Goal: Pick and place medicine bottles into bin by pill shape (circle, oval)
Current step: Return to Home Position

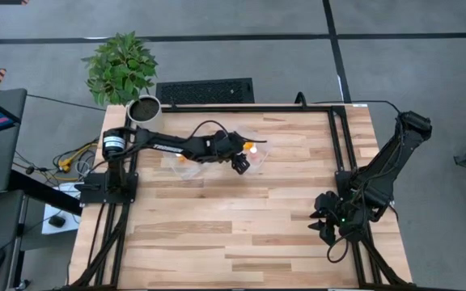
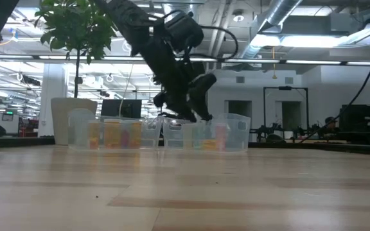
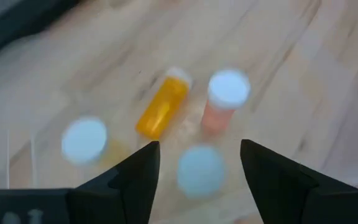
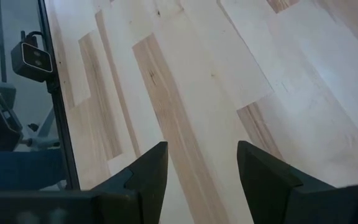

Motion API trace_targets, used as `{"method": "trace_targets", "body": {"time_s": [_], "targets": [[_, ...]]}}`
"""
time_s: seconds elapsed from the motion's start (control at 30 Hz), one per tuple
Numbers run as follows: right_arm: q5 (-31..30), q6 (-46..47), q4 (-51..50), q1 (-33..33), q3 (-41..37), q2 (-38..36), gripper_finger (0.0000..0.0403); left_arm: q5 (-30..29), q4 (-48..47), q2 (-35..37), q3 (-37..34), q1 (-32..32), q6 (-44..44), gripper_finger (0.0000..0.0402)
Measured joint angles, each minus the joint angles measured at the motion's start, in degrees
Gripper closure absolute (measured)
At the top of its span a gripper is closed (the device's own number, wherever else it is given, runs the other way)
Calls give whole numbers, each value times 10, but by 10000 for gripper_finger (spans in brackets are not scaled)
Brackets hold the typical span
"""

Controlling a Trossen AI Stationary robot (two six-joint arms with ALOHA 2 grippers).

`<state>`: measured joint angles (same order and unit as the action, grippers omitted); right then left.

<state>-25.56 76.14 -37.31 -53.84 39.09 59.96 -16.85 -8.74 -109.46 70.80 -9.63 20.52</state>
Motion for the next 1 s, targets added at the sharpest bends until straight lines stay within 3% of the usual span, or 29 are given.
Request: {"method": "trace_targets", "body": {"time_s": [0.57, 0.8, 1.0], "targets": [[0, -49, 6, 12, 0, -27, 202, 6, -156, 62, 123, 41, 5, 179], [0, -236, -17, 103, 27, -174, 202, 59, -183, 137, 182, 60, -20, 179], [-14, -438, -6, 207, 39, -347, 202, 81, -210, 270, 167, 57, -78, 179]]}}
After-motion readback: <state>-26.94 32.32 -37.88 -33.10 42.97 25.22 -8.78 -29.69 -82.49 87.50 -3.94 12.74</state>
